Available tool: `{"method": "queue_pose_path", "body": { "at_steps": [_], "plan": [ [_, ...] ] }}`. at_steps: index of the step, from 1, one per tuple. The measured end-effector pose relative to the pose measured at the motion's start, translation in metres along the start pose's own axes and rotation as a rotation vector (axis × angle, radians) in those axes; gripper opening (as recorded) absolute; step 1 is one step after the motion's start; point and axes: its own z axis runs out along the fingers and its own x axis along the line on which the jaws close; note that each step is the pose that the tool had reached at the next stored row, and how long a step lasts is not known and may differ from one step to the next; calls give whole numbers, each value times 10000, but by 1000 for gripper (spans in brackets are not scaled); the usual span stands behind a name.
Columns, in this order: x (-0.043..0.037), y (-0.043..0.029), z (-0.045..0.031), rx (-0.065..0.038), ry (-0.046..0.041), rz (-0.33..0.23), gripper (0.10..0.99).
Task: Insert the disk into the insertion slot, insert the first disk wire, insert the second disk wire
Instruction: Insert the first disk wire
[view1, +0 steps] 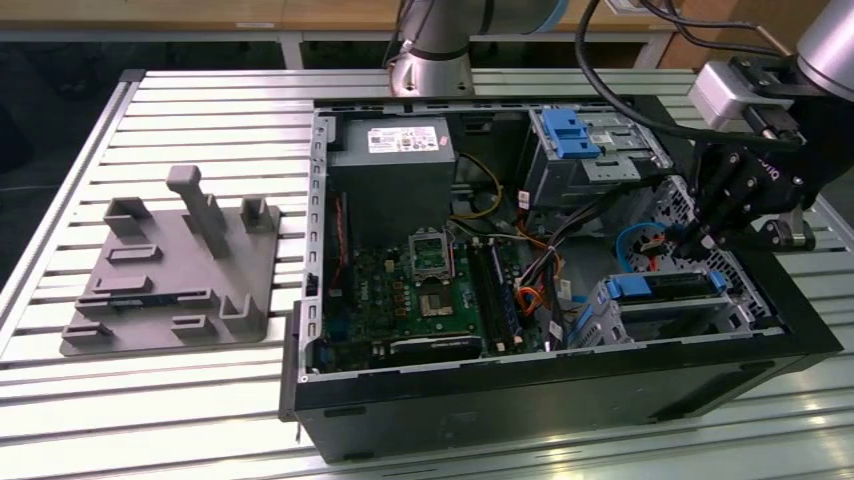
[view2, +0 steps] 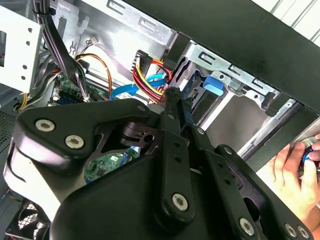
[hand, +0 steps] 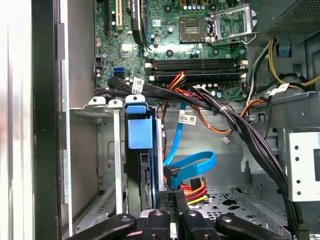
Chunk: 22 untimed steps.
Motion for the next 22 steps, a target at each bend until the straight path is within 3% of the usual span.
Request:
{"method": "queue_pose_path", "body": {
  "at_steps": [22],
  "plan": [
    [2,-28,2,-1,-17,1,161]
  ]
}}
